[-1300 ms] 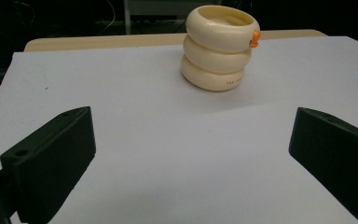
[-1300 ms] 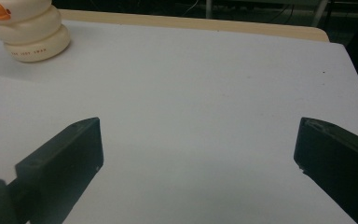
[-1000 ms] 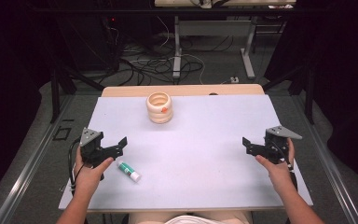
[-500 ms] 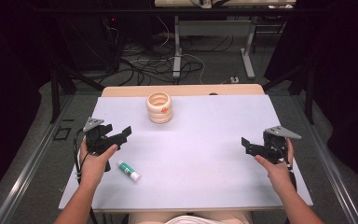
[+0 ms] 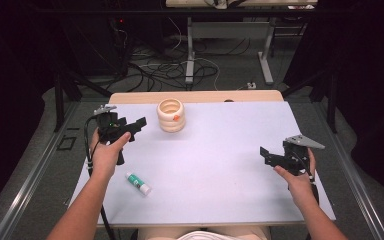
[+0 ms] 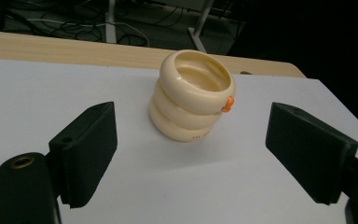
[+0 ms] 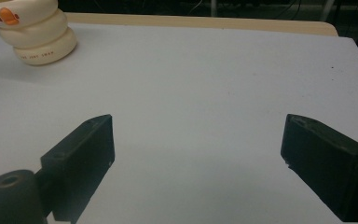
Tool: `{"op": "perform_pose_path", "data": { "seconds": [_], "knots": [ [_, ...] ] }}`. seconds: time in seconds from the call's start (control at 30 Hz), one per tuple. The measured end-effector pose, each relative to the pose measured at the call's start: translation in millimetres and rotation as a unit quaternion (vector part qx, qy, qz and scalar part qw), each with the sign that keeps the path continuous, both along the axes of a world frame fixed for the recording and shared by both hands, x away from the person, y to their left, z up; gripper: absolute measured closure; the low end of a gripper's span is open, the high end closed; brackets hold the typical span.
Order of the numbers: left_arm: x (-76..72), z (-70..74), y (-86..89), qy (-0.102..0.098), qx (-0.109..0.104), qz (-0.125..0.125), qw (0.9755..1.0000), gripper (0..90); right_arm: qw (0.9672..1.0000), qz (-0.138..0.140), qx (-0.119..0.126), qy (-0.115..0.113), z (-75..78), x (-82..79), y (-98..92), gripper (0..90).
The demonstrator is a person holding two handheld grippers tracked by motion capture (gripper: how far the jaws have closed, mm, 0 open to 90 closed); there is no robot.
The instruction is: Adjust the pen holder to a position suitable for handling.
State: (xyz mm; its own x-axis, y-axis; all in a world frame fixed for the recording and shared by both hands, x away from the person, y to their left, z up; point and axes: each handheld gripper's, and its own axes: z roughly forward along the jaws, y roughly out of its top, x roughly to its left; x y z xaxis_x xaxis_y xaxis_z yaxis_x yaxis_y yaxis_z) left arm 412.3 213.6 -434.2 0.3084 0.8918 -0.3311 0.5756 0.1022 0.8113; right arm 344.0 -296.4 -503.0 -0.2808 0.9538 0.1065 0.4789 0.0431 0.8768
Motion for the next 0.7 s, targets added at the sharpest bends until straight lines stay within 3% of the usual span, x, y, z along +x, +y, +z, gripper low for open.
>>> {"op": "perform_pose_path", "data": {
  "seconds": [0.23,0.3,0.7],
  "knots": [
    [19.4,11.7,-13.5,0.008,0.002,-0.006,1.0000,19.5,1.0000,-0.004,0.002,-0.009,-1.9,1.6,-0.3,9.9],
    [25.5,14.8,-17.2,0.012,0.002,-0.007,0.9999,19.8,1.0000,0.001,-0.001,0.005,-0.7,0.5,-1.3,10.0],
    [62.6,26.1,-29.3,0.047,-0.024,0.002,0.9986,25.6,1.0000,0.003,0.003,0.009,-1.8,1.0,-1.5,11.5]
  ]
}}
